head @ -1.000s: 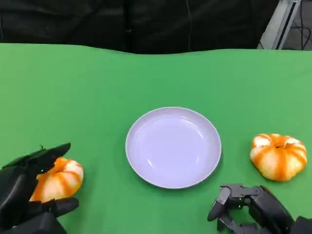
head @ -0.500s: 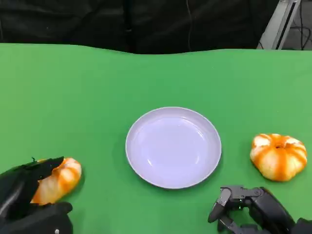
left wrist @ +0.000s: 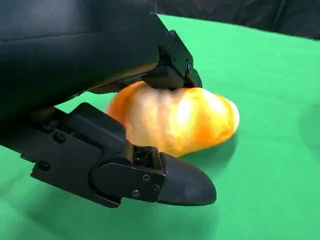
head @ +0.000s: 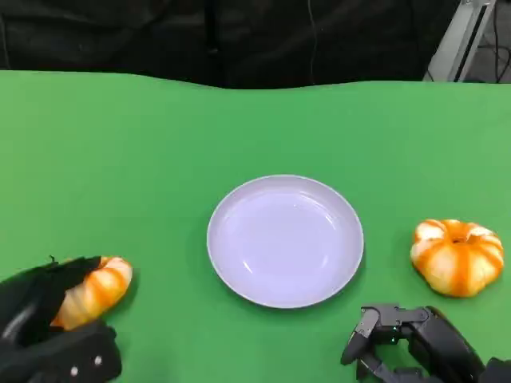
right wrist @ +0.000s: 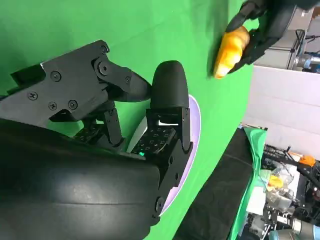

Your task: Grasp the bread from the table and place it into the plate.

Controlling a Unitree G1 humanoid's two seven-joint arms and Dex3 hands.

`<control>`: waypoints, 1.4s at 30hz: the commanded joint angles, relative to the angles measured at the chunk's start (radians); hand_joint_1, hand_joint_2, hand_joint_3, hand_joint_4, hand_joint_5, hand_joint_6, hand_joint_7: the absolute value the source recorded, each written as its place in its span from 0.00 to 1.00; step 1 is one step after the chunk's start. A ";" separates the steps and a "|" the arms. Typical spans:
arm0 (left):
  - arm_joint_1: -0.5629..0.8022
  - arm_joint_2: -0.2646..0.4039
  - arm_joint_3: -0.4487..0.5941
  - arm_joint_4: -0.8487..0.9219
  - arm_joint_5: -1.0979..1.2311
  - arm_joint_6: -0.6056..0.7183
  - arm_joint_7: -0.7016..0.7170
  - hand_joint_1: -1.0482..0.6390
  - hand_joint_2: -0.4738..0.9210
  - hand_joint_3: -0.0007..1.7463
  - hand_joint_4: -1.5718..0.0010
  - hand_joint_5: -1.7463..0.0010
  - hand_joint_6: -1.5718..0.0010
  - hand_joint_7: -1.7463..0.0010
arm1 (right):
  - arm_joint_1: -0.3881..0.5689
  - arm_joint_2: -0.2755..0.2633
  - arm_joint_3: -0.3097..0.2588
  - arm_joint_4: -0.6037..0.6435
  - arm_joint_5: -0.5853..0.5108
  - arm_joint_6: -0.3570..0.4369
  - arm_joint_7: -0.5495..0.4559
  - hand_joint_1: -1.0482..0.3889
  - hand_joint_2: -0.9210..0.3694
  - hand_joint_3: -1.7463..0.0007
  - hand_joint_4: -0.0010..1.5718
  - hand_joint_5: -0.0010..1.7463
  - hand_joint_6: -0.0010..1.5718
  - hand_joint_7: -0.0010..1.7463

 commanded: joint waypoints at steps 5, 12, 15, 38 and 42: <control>-0.020 0.028 -0.048 0.088 -0.028 0.004 -0.002 0.01 1.00 0.20 0.66 0.98 0.67 1.00 | 0.013 -0.013 -0.005 -0.017 0.008 0.002 -0.001 0.64 0.19 0.52 0.53 0.80 0.54 0.61; -0.027 0.034 -0.067 0.105 -0.035 -0.004 0.013 0.01 1.00 0.19 0.65 0.98 0.67 1.00 | 0.013 -0.013 -0.005 -0.017 0.010 0.003 0.000 0.63 0.20 0.52 0.53 0.80 0.54 0.61; -0.023 0.037 -0.067 0.100 -0.054 -0.014 -0.003 0.01 1.00 0.19 0.65 0.98 0.67 1.00 | 0.014 -0.012 -0.006 -0.019 0.012 0.005 0.001 0.63 0.20 0.52 0.53 0.80 0.54 0.61; -0.013 0.057 -0.088 0.060 -0.111 0.016 -0.069 0.49 0.90 0.00 0.63 0.99 0.67 1.00 | 0.020 -0.013 -0.006 -0.032 0.011 0.019 0.000 0.64 0.18 0.53 0.53 0.79 0.54 0.61; -0.013 0.058 -0.091 0.060 -0.112 0.021 -0.069 0.46 0.91 0.00 0.62 0.99 0.67 1.00 | 0.021 -0.013 -0.006 -0.034 0.010 0.020 -0.001 0.64 0.18 0.53 0.53 0.79 0.54 0.61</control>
